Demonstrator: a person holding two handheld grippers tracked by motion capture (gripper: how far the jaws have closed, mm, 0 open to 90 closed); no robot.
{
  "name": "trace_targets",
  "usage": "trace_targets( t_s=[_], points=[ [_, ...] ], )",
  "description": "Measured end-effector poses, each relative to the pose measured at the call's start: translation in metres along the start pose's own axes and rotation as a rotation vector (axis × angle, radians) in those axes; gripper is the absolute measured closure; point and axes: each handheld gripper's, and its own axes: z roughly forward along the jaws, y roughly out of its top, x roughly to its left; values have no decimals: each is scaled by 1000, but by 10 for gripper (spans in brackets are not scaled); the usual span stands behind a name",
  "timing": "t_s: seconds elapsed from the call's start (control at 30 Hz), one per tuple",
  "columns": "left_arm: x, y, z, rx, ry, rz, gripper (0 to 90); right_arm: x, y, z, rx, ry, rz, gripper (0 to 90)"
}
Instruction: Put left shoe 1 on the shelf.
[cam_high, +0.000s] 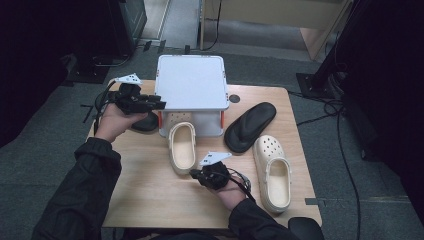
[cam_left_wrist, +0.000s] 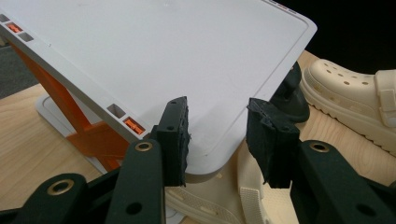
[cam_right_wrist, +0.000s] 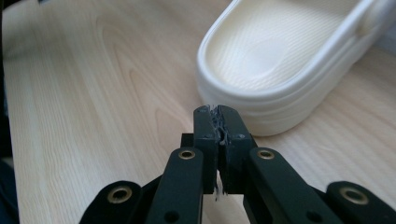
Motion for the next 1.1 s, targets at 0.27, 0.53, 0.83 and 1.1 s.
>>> trace_targets(
  t_s=[0.27, 0.53, 0.83, 1.1],
  points=[
    [0, -1, 0, -7, -3, -10, 608, -2, 1, 18, 40, -9, -47, 881],
    [0, -1, 0, -9, -7, -16, 611, 4, 12, 24, 2, -23, -65, 881],
    [0, -1, 0, -8, -4, -15, 611, -10, 29, 31, -31, -56, -51, 867],
    [0, -1, 0, -9, -4, -15, 612, -22, 43, 47, -32, -61, -50, 877]
  ],
)
